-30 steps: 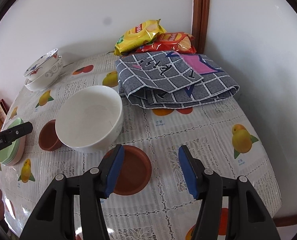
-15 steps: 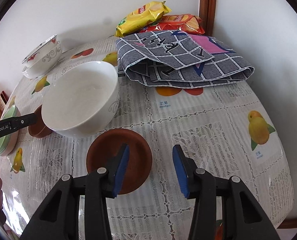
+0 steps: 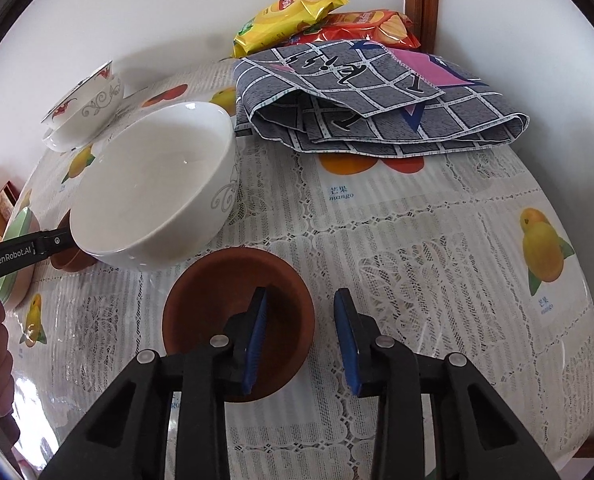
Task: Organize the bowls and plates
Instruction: 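Close the right gripper on one brown saucer while the left gripper grasps another, then lift the brown saucers with both grippers toward the white bowl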
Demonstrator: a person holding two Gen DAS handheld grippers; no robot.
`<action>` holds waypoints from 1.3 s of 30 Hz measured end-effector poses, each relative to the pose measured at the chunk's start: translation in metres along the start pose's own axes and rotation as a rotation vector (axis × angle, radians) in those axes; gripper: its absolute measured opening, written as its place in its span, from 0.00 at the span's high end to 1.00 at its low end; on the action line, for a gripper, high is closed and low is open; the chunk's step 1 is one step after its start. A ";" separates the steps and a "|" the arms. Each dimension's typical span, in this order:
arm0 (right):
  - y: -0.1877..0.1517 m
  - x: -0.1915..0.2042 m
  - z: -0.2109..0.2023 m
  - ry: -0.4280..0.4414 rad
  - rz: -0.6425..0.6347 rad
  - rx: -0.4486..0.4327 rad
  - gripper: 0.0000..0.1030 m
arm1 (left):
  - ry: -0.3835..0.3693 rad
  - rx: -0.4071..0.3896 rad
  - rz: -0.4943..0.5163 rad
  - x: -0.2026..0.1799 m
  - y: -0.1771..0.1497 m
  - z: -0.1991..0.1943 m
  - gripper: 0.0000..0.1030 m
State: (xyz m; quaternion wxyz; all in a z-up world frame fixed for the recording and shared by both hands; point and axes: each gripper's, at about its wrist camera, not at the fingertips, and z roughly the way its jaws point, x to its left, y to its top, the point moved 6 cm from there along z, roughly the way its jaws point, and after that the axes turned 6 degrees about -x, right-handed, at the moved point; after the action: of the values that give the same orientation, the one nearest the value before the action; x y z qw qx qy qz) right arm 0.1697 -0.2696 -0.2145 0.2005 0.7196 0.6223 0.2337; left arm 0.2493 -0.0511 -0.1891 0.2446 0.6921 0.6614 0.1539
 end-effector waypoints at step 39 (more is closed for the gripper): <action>0.004 0.004 -0.041 0.019 0.020 -0.095 0.91 | -0.069 -0.064 -0.024 0.002 -0.001 -0.038 0.91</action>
State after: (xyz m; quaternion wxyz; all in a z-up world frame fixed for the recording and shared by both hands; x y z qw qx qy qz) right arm 0.1497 -0.2665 -0.1785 0.2260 0.7134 0.6051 0.2718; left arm 0.2284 -0.0442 -0.1576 0.2911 0.6807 0.6558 0.1481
